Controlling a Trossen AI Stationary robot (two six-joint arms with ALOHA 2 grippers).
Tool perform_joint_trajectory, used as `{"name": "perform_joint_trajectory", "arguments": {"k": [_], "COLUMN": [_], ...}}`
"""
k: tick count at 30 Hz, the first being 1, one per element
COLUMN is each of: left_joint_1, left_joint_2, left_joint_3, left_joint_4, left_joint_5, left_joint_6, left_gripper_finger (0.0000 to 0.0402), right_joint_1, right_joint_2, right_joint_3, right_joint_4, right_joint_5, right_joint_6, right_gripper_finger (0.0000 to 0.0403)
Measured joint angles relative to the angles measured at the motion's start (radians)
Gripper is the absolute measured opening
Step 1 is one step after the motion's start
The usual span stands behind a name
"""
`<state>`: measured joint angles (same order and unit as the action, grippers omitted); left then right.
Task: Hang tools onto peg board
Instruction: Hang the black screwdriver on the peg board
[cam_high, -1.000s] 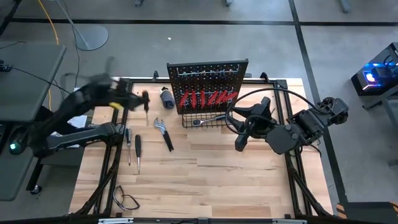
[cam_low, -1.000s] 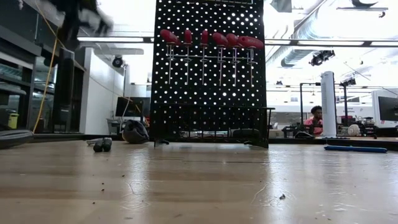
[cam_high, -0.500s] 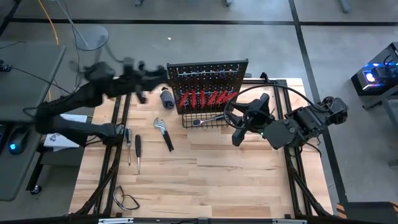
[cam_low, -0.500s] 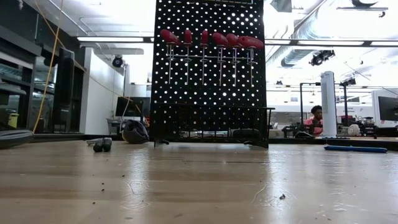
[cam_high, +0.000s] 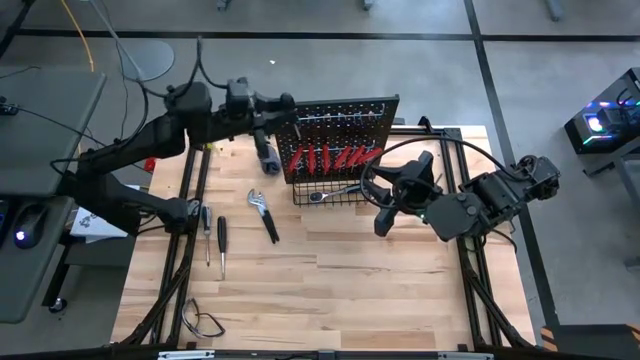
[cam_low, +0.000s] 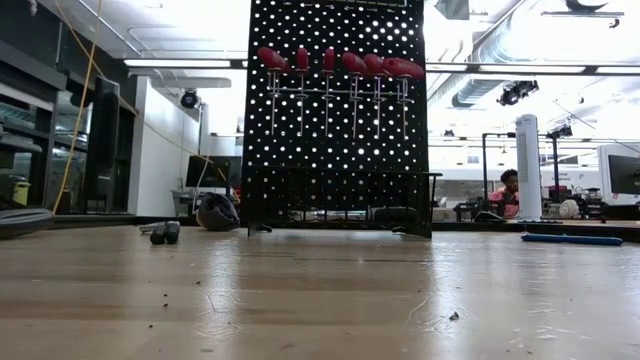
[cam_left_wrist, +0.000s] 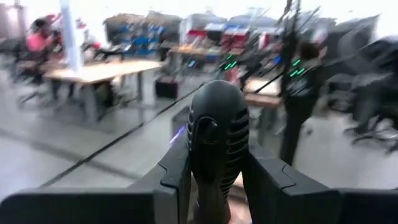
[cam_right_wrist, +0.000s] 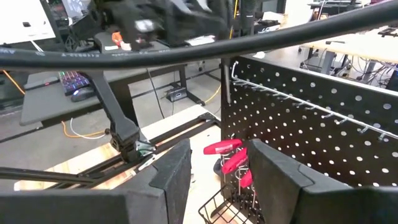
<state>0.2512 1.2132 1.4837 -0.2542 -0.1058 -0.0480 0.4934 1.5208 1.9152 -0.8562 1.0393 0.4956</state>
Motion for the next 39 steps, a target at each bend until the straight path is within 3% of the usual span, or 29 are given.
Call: {"name": "perform_joint_trajectory", "arguments": {"k": [4, 17, 26, 30, 34, 39], "left_joint_1": [0.021, 0.056, 0.055, 0.055, 0.052, -0.018], "left_joint_2": [0.013, 0.035, 0.046, 0.023, -0.06, -0.187], "left_joint_3": [-0.001, -0.001, -0.001, -0.001, -0.001, 0.0], "left_joint_4": [-0.039, -0.073, -0.061, -0.075, -0.124, -0.35], "left_joint_5": [-0.043, -0.038, -0.033, -0.021, 0.061, 0.095], "left_joint_6": [0.0, -0.046, -0.029, -0.037, -0.071, -0.121], "left_gripper_finger": [0.0094, 0.0094, 0.0243, 0.0261, 0.0262, 0.0261], "right_joint_1": [0.0, 0.0, 0.0, 0.0, 0.0, 0.0], "right_joint_2": [0.0, 0.0, 0.0, 0.0, 0.0, 0.0], "right_joint_3": [0.0, 0.0, 0.0, 0.0, 0.0, 0.0], "right_joint_4": [0.0, 0.0, 0.0, 0.0, 0.0, -0.003], "right_joint_5": [0.0, 0.0, 0.0, -0.001, -0.001, -0.002], "right_joint_6": [-0.003, -0.006, -0.003, -0.005, -0.006, -0.006], "right_gripper_finger": [0.0151, 0.0151, 0.0151, 0.0151, 0.0151, 0.0151]}}
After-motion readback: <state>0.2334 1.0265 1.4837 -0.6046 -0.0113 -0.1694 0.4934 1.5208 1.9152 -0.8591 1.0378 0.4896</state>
